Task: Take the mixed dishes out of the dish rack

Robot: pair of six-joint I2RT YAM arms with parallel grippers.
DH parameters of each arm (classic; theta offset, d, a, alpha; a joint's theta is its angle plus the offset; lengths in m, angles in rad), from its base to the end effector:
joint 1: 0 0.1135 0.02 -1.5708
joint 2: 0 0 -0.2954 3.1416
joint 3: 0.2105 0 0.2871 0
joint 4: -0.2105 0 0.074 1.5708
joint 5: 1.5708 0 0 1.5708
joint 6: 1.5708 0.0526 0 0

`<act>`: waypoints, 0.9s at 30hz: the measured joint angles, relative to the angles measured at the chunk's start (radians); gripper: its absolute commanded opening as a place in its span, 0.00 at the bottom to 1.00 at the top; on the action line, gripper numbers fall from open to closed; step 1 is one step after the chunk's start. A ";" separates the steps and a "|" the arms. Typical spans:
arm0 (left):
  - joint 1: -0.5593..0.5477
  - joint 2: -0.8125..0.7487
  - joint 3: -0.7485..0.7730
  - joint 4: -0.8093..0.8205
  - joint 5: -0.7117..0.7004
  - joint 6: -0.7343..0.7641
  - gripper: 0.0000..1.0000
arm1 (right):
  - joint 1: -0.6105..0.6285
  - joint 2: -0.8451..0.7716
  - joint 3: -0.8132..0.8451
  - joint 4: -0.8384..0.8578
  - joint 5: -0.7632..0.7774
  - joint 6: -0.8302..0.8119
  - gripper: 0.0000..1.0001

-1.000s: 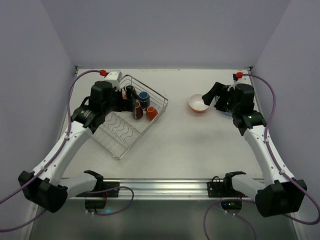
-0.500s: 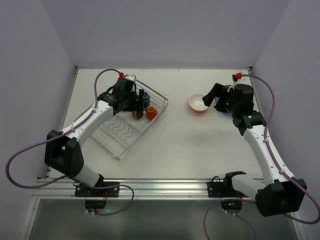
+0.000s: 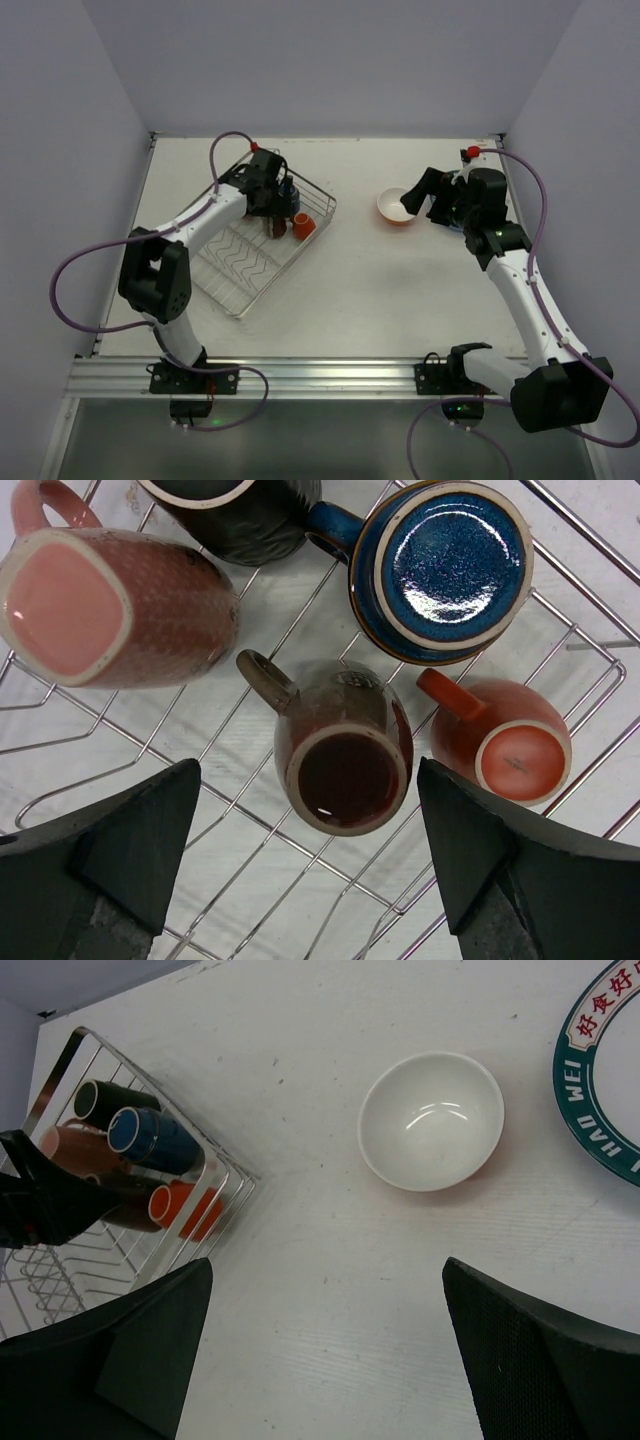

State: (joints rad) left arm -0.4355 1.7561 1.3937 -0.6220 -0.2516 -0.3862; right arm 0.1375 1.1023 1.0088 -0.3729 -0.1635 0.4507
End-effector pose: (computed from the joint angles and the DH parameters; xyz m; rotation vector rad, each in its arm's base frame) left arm 0.3930 -0.1684 0.2563 -0.0339 2.5092 -0.0116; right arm 0.2803 0.0474 0.3540 0.2196 2.0609 0.5320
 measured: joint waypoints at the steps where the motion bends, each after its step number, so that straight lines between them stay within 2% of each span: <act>1: 0.000 0.007 0.003 0.000 0.000 0.000 0.91 | 0.000 0.000 0.000 0.000 -0.006 0.000 0.99; 15: -0.008 0.048 0.011 0.003 0.013 -0.015 0.74 | 0.000 0.004 -0.003 0.008 -0.017 -0.001 0.99; 27: -0.011 0.080 0.011 0.006 0.016 -0.016 0.73 | 0.000 0.004 -0.003 0.015 -0.039 -0.007 0.99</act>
State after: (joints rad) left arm -0.4465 1.8359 1.4052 -0.6159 -0.2356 -0.4019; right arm 0.1375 1.1061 1.0054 -0.3580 -0.2020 0.4438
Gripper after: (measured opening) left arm 0.733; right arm 0.989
